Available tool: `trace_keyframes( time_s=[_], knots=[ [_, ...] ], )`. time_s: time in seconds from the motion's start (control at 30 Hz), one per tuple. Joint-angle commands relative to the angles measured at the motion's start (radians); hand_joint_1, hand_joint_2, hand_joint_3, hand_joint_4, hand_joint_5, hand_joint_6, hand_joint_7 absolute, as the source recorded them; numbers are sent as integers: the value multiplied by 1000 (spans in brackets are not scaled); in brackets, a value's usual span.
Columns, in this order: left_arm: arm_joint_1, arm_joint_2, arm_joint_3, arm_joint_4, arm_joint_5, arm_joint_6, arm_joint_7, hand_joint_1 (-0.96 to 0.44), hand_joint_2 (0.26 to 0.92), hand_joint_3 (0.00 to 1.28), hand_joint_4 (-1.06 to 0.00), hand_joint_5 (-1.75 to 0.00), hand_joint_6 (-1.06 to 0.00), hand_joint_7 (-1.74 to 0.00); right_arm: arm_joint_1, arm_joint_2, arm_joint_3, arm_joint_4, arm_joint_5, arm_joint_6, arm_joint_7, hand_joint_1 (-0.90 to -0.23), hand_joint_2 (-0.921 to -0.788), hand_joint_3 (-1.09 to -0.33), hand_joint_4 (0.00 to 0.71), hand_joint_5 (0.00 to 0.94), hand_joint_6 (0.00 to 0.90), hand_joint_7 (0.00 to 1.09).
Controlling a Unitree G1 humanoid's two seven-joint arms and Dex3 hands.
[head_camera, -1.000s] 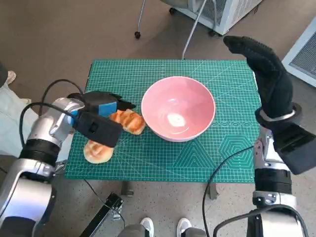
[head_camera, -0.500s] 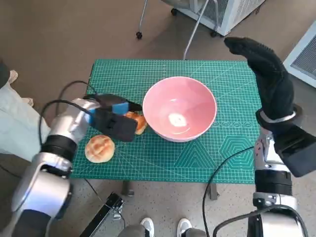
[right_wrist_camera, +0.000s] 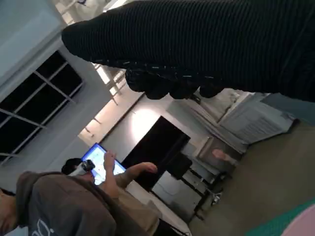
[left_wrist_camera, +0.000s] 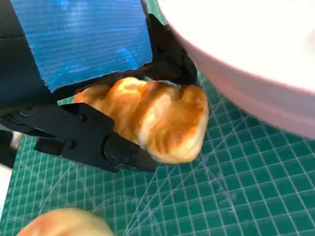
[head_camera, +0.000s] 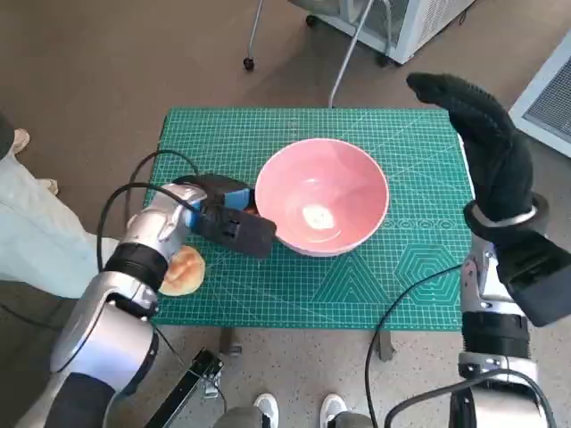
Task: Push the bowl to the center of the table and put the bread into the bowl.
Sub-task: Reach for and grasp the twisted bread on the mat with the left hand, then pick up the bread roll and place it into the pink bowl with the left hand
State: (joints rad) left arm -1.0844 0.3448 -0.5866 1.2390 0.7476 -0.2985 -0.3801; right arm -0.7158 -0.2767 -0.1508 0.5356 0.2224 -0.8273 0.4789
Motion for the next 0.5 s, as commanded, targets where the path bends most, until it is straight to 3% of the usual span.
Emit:
trace_keyframes(
  time_s=[0.03,0.27,0.5],
  knots=[
    [23,6,-21,22,10,-47,18,-8,919,189,-529,-1230,-493,-1282,38,-12,1,-25,-20,21,-18,-660,-921,-804,221,15,-1,577],
    [16,69,-17,27,0,-103,27,-1,920,174,-517,-1252,-562,-1325,51,-15,1,-45,-42,25,-39,-666,-921,-806,221,16,-1,572],
    [-29,163,21,20,-27,-114,5,-1,920,163,-530,-1279,-574,-1280,57,-15,2,-54,-42,36,-51,-669,-921,-807,220,15,-1,564]
  ],
)
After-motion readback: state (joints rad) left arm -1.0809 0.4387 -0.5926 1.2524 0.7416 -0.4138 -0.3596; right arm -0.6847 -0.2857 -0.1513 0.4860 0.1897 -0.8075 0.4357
